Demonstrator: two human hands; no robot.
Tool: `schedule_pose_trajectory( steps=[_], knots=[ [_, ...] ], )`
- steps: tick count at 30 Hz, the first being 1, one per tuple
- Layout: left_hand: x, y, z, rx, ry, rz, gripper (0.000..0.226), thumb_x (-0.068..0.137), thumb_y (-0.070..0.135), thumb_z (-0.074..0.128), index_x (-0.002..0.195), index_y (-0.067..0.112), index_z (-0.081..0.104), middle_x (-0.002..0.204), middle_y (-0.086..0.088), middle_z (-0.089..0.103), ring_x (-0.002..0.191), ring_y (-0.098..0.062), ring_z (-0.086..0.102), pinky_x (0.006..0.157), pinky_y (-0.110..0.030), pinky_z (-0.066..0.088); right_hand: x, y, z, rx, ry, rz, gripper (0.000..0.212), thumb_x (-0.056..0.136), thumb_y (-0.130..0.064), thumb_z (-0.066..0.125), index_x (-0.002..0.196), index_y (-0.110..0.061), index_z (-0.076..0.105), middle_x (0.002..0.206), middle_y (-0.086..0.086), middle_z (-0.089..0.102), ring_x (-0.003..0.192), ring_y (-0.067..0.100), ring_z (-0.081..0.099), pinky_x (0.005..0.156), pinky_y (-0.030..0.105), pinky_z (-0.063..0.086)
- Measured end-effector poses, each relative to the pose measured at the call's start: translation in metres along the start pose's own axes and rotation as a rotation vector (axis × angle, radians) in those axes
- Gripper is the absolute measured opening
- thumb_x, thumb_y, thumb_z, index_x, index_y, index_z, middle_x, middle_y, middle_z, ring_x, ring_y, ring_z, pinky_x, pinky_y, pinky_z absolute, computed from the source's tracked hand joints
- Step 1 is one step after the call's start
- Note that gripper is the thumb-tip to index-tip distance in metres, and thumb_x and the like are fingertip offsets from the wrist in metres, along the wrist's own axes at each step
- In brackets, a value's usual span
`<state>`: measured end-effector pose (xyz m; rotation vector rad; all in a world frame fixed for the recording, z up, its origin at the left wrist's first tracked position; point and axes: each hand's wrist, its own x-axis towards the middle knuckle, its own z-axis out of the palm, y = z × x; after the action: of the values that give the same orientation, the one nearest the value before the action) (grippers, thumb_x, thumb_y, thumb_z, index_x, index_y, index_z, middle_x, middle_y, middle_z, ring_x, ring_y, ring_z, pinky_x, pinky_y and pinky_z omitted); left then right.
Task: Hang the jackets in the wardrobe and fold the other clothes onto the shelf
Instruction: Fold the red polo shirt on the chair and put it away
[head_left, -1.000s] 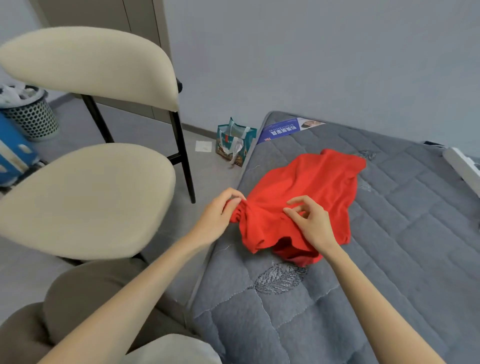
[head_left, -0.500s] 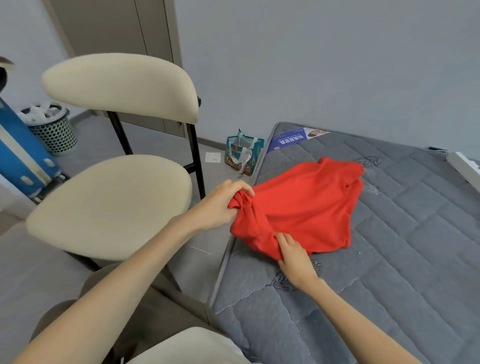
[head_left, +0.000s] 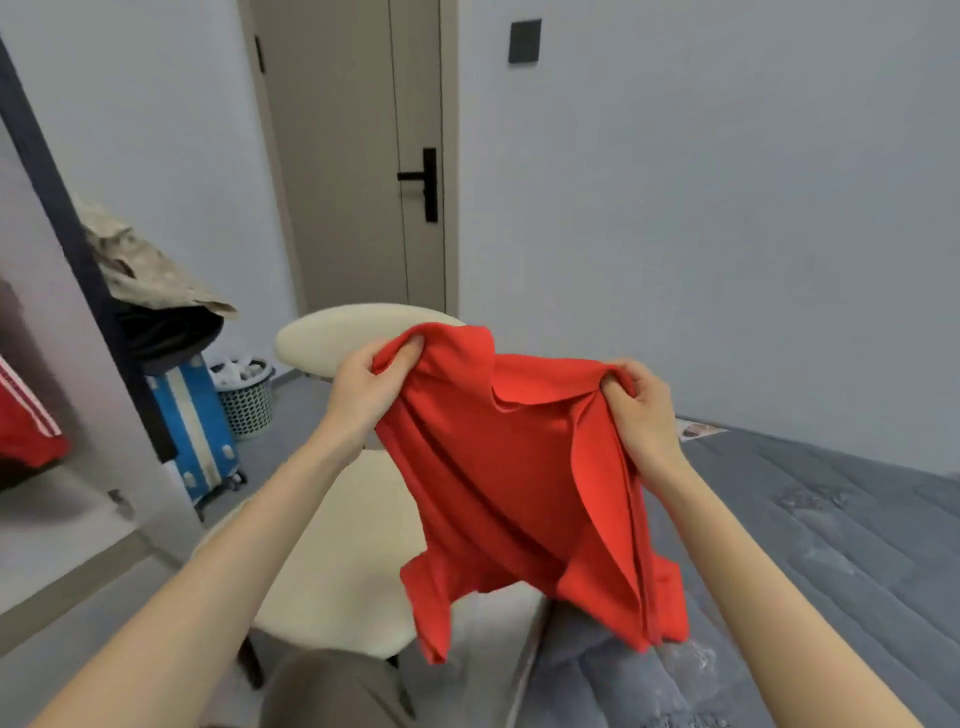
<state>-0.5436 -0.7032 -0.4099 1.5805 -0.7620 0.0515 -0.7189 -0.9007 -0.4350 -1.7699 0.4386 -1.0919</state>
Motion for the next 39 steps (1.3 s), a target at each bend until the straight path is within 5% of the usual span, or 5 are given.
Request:
schedule_pose_trajectory(
  steps=[5, 18, 22, 28, 39],
  knots=[
    [0.023, 0.053, -0.064, -0.010, 0.215, 0.114, 0.037, 0.095, 0.041, 0.057, 0.086, 0.006, 0.063, 0.083, -0.011, 0.062, 0.081, -0.019, 0.057, 0.078, -0.037, 0.043, 0.043, -0.066, 0.054, 0.031, -0.217, 0.020, 0.026, 0.095, -0.007, 0.045, 0.102, -0.025, 0.064, 0.093, -0.009, 0.066, 0.082, -0.001, 0.058, 0.072, 0.012, 0.047],
    [0.009, 0.110, -0.152, 0.394, 0.215, 0.325, 0.022, 0.096, 0.023, 0.058, 0.074, 0.020, 0.061, 0.068, 0.008, 0.054, 0.061, 0.002, 0.044, 0.061, -0.017, 0.034, -0.003, -0.141, 0.152, 0.105, -0.772, -0.190, 0.060, 0.077, -0.036, 0.072, 0.130, -0.034, 0.043, 0.126, -0.027, 0.052, 0.116, -0.013, 0.046, 0.084, 0.010, 0.041],
    [0.003, 0.106, -0.151, 0.281, 0.171, 0.290, 0.023, 0.100, 0.018, 0.051, 0.083, 0.032, 0.061, 0.078, 0.017, 0.060, 0.071, 0.010, 0.054, 0.068, -0.006, 0.039, -0.028, -0.149, 0.186, 0.172, -0.586, -0.303, 0.027, 0.092, -0.028, 0.063, 0.117, -0.018, 0.058, 0.106, -0.014, 0.066, 0.094, -0.002, 0.061, 0.076, 0.014, 0.045],
    [0.002, 0.084, -0.165, 0.274, 0.203, 0.231, 0.030, 0.095, 0.029, 0.060, 0.084, 0.001, 0.061, 0.073, 0.000, 0.055, 0.065, -0.003, 0.047, 0.062, -0.018, 0.037, -0.039, -0.143, 0.201, 0.341, -0.912, -0.157, 0.047, 0.081, -0.019, 0.067, 0.123, -0.023, 0.048, 0.115, -0.004, 0.062, 0.107, 0.010, 0.059, 0.091, 0.025, 0.050],
    [0.010, 0.038, -0.174, 0.295, 0.095, 0.082, 0.021, 0.091, 0.033, 0.063, 0.085, 0.012, 0.062, 0.077, 0.005, 0.060, 0.068, -0.002, 0.052, 0.069, -0.021, 0.042, -0.001, -0.151, 0.223, 0.243, -0.353, -0.194, 0.025, 0.103, -0.020, 0.041, 0.089, -0.012, 0.060, 0.080, -0.007, 0.057, 0.074, 0.004, 0.050, 0.069, 0.021, 0.039]
  ],
)
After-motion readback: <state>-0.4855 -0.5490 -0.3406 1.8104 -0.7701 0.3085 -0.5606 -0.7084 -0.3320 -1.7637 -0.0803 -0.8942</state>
